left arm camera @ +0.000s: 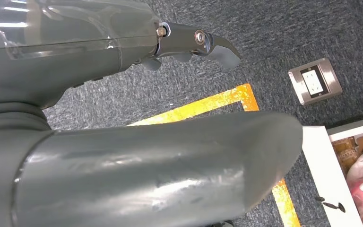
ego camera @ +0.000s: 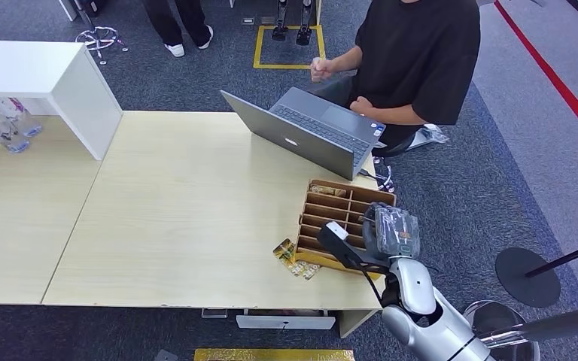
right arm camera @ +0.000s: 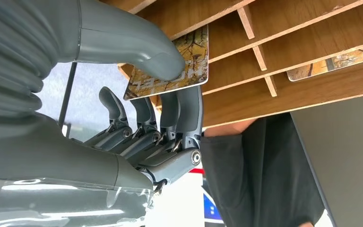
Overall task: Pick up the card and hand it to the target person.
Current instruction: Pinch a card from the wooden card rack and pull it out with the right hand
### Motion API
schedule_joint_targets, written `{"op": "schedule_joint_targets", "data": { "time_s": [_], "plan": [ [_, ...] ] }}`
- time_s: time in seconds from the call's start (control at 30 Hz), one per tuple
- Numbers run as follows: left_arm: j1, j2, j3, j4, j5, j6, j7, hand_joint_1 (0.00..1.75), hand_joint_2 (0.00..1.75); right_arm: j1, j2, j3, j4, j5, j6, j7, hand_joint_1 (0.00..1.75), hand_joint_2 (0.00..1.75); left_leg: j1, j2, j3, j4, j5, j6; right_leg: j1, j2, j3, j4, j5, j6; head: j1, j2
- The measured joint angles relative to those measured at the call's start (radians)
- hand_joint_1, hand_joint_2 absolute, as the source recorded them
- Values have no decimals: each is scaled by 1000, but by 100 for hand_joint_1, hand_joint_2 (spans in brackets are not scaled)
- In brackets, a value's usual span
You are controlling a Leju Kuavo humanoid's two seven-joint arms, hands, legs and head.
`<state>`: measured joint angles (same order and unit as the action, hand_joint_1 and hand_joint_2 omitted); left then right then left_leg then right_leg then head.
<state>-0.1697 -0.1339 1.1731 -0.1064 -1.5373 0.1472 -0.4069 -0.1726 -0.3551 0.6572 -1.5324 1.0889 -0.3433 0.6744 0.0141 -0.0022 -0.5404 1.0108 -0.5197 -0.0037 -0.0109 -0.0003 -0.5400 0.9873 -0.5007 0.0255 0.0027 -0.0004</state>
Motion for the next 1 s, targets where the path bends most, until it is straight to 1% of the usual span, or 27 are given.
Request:
{"op": "schedule_joint_targets", "data": {
  "time_s": [0.13, 0.23, 0.4, 0.67, 0.8, 0.87, 0.97, 1.0],
  "plan": [
    [0, 0, 0, 0, 0, 1, 0, 0, 0, 0, -4, 0, -4, 60, 8, 7, 139, 175, 0, 0, 0, 0, 0, 0, 0, 0, 0, 0, 0, 0, 0, 0],
    [0, -1, 0, 0, 0, 3, 1, 0, 0, 0, -10, 0, -25, 114, 20, 9, 139, 175, 0, 0, 0, 0, 0, 0, 0, 0, 0, 0, 0, 0, 0, 0],
    [0, -2, 0, 0, 0, 8, 1, 0, 0, 0, -23, -2, -90, 187, 51, 12, 137, 175, 0, 0, 0, 0, 0, 0, 0, 0, 0, 0, 0, 0, 0, 0],
    [0, -4, 0, 0, 0, 10, 0, 0, 0, 1, -33, -15, -215, 312, 75, 0, 140, 175, 0, 0, 0, 0, 0, 0, 0, 0, 0, 0, 0, 0, 0, 0],
    [0, -6, 0, 0, 0, 11, 0, 0, 0, 1, -34, -18, -262, 330, 80, -4, 144, 175, 0, 0, 0, 0, 0, 0, 0, 0, 0, 0, 0, 0, 0, 0],
    [0, -6, 0, 0, 0, 11, 0, 0, 0, 2, -34, -20, -275, 329, 80, -3, 147, 175, 0, 0, 0, 0, 0, 0, 0, 0, 0, 0, 0, 0, 0, 0],
    [0, -6, 0, 0, 0, 11, 1, 0, 0, 1, -37, -29, -295, 320, 74, 0, 149, 175, 0, 0, 0, 0, 0, 0, 0, 0, 0, 0, 0, 0, 0, 0],
    [0, -6, 0, 0, 0, 11, 2, 0, 0, 1, -39, -33, -301, 315, 71, 1, 152, 175, 0, 0, 0, 0, 0, 0, 0, 0, 0, 0, 0, 0, 0, 0]
  ]
}}
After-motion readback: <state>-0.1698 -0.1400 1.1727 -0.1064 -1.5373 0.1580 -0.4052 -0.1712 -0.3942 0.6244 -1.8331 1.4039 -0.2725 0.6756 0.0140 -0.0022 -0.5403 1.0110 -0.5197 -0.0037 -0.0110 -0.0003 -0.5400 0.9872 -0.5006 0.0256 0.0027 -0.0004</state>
